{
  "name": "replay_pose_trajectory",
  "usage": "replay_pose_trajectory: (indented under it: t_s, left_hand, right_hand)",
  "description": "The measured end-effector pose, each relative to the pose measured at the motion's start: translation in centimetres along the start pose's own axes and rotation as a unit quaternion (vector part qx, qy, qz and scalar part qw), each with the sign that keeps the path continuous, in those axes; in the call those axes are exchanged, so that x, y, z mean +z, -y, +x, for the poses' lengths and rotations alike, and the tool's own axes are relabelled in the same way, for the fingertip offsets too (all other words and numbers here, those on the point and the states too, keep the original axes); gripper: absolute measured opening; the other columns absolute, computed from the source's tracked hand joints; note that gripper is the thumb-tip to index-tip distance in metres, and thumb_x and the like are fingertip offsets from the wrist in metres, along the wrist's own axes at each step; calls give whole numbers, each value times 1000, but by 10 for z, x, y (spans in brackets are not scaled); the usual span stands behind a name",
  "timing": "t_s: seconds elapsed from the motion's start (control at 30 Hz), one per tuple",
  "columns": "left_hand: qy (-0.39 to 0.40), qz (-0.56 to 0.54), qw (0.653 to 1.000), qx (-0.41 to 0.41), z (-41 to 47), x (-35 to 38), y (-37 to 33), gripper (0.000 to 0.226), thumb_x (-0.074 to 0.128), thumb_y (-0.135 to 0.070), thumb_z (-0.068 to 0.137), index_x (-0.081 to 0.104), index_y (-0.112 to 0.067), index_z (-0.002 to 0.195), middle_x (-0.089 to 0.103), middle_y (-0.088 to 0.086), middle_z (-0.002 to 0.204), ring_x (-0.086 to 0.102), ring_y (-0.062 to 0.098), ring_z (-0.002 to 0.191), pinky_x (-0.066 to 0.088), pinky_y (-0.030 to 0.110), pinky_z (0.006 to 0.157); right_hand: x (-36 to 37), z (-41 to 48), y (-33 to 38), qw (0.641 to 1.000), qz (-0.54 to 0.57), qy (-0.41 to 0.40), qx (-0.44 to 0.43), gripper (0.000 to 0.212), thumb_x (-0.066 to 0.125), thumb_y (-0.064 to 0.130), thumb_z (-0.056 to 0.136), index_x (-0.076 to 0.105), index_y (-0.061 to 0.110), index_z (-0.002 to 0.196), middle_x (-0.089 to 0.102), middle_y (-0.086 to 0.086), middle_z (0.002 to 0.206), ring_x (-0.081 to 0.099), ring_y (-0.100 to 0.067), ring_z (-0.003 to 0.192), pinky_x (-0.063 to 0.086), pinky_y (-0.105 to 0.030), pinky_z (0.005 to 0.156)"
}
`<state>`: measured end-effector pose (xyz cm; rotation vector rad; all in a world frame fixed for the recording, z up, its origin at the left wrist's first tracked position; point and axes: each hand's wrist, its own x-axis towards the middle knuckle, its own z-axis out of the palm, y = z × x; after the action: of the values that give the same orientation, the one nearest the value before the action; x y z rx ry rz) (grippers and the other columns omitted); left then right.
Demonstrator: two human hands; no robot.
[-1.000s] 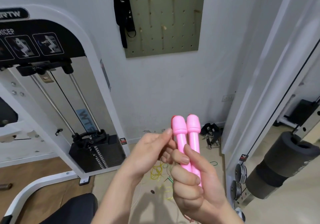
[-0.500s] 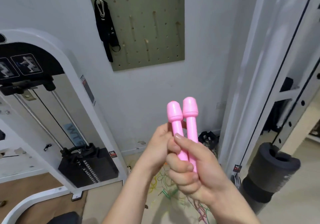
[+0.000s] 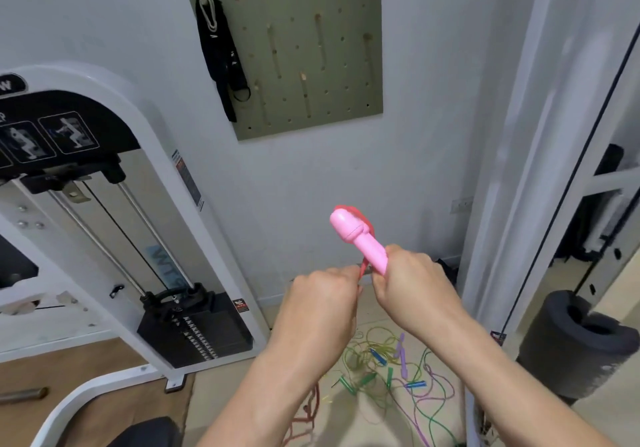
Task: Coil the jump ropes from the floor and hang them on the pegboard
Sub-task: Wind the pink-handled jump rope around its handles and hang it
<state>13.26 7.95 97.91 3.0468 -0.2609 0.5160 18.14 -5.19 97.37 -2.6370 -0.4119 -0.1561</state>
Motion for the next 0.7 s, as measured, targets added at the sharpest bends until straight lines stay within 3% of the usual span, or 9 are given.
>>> replay_pose_trajectory:
  t_s: [0.1,0.17,0.23,0.37,0.43,0.53,0.6,0.67,0.7]
  left_hand:
    - [40,70,996,45,-1,-5,15,22,73,-17,72,63,-21,91,63,-2,69,62,25,58,33,28,45]
    - [54,102,989,90,-1,-10,28,31,85,-19,52,65,-22,75,58,-3,56,55,22,42,28,23,36]
    - [57,105,985,124,-1,-14,38,31,88,-21,50,59,-20,63,55,-2,51,52,23,38,31,22,34]
    - [74,118,978,154,9,-33,47,21,62,-41,87,60,-21,87,65,1,84,63,28,78,42,30,58]
    - [88,75,980,162,14,-44,57,33,58,-53,86,61,-22,95,66,0,89,61,24,84,43,30,64]
    - [190,-66,969,144,18,-69,66,43,75,-58,67,71,-31,100,66,-4,78,57,14,73,46,28,63]
    - [258,-160,946,114,19,-77,72,47,85,-50,57,75,-31,98,66,-5,75,57,11,68,43,22,58]
    - [277,-241,924,103,21,-77,81,39,90,-41,53,77,-26,87,67,3,74,57,17,67,41,25,58]
    - [284,-282,912,95,21,-76,85,35,90,-40,51,77,-26,81,67,9,76,56,23,68,41,27,56]
  right_hand:
    - [-2,2,7,985,-152,34,-80,13,44,23,95,47,14,103,66,-8,99,66,-33,89,35,-32,59]
    - [-9,3,11,961,-233,60,-134,13,40,14,94,48,13,105,66,-6,102,67,-30,93,35,-32,59]
    - [-15,3,16,935,-297,89,-171,17,37,8,94,49,13,106,64,-5,105,66,-29,96,36,-31,59]
    - [-22,0,34,900,-353,139,-214,13,39,3,93,40,16,91,63,-5,101,66,-29,94,26,-26,45]
    - [-25,-3,43,874,-385,168,-244,14,38,2,93,38,15,90,59,-3,96,65,-30,92,24,-26,44]
    - [-30,-9,54,850,-387,149,-326,14,38,1,92,43,13,96,61,-4,93,65,-31,86,21,-26,43]
    - [-29,-10,55,829,-372,88,-409,15,42,-1,82,49,12,84,63,-6,71,64,-28,61,16,-23,41]
    - [-30,-6,52,821,-336,21,-461,10,49,4,66,51,14,64,51,0,44,51,-22,33,16,-17,38]
    - [-29,-3,50,815,-325,11,-479,8,54,8,62,51,15,61,48,2,40,47,-22,29,19,-18,36]
